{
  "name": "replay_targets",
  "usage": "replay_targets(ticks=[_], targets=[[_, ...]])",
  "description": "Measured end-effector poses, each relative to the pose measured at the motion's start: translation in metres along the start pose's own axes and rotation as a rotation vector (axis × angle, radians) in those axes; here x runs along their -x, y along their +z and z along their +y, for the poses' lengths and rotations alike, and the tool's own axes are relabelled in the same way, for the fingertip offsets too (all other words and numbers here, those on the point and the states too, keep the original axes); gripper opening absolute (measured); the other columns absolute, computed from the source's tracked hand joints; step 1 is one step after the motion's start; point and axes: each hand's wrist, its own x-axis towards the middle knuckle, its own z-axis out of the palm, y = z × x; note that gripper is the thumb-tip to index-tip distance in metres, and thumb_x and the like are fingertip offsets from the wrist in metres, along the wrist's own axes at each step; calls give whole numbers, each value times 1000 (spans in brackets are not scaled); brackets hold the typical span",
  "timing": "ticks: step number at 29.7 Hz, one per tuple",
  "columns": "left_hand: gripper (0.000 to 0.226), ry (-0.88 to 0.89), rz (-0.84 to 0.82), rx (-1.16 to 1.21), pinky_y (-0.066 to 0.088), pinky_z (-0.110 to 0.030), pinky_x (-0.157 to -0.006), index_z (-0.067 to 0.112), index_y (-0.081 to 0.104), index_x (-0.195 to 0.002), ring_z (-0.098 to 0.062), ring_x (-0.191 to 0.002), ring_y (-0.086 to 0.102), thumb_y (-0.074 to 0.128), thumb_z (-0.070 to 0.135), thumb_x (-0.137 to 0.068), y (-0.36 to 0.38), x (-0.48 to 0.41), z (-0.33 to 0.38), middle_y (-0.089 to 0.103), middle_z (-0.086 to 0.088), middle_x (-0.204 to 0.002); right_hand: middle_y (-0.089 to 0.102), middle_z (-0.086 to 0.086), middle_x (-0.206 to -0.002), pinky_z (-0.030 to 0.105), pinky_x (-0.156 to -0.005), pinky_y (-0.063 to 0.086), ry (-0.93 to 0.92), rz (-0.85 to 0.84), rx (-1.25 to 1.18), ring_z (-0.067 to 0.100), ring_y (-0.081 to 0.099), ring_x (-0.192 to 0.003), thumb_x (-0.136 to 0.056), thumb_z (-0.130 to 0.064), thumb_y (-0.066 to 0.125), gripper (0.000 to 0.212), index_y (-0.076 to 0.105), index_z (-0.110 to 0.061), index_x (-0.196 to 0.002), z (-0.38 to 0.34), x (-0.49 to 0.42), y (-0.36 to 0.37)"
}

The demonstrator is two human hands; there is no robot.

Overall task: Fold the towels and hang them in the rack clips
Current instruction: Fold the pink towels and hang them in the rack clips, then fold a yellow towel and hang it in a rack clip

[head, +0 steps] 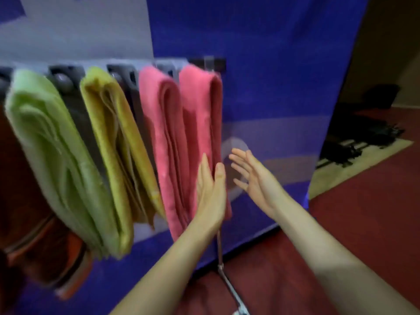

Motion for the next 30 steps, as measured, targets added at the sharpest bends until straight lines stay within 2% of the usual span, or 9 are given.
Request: replay_targets(ticks=[1, 4, 9, 14, 17, 20, 24, 27, 30], targets=[[59, 41, -76, -2, 14, -31, -116, 11, 21, -142, -21, -140, 22, 35, 39, -93, -1, -5, -8, 25, -11, -151, 52, -8, -123, 34, -104, 28, 7, -16, 1, 8, 42, -120, -95, -35, 28, 28, 53, -30, -108, 2, 3, 1], [75, -199, -286, -108, 20, -32, -114, 17, 23, -142, -20, -138, 27, 33, 52, -76, 9, 84, -86, 31, -8, -148, 59, -8, -112, 32, -97, 33, 227, 21, 102, 10, 48, -116, -94, -29, 34, 24, 57, -29, -99, 91, 92, -34], [43, -393, -378, -135, 26, -10, -82, 11, 34, -135, -12, -109, 46, 37, 25, -95, 18, 173, -207, 48, 1, -114, 58, 12, -121, 28, -88, 42, 589, 159, 206, 22, 51, -116, -93, -22, 42, 26, 56, -11, -112, 234, 207, -87], [35, -687, -431, -181, 36, -24, -82, 2, 49, -118, -21, -103, 50, 36, 25, -96, 8, 225, -315, 57, -13, -109, 60, 10, -101, 22, -74, 42, 877, 264, 312, 17, 53, -97, -91, -20, 50, 15, 58, -10, -99, 344, 280, -125], [37, -795, -413, -153, 36, -27, -81, 4, 52, -115, -18, -90, 51, 33, 30, -96, 5, 232, -351, 58, -5, -89, 58, 4, -83, 24, -69, 41, 944, 359, 395, 17, 51, -86, -89, -15, 53, 9, 59, -8, -87, 376, 302, -141], [39, -849, -475, -210, 36, -23, -78, 4, 55, -112, -18, -84, 53, 33, 32, -96, 8, 246, -393, 60, -9, -91, 53, 5, -75, 24, -63, 39, 1067, 355, 477, 14, 47, -69, -87, -10, 54, 17, 56, -12, -71, 413, 331, -156], [72, -904, -579, -206, 45, -34, -83, 4, 59, -108, -23, -84, 55, 39, 64, -75, 22, 265, -435, 64, -12, -95, 52, -2, -69, 14, -60, 37, 1157, 236, 566, 6, 45, -65, -87, -7, 53, 20, 56, -14, -68, 451, 352, -165], [45, -1000, -513, -203, 42, -37, -85, 4, 58, -104, -25, -88, 53, 35, 41, -93, 30, 282, -466, 61, -19, -95, 57, 6, -84, 17, -59, 37, 1132, 209, 601, 12, 51, -79, -86, -7, 54, 7, 61, -5, -87, 474, 361, -161], [49, -1068, -468, -250, 39, -35, -79, 2, 60, -103, -22, -81, 53, 24, 36, -97, 31, 306, -496, 61, -13, -88, 57, -3, -76, 17, -64, 39, 1083, 100, 628, 0, 54, -68, -83, -10, 61, 3, 60, -12, -86, 507, 373, -148]])
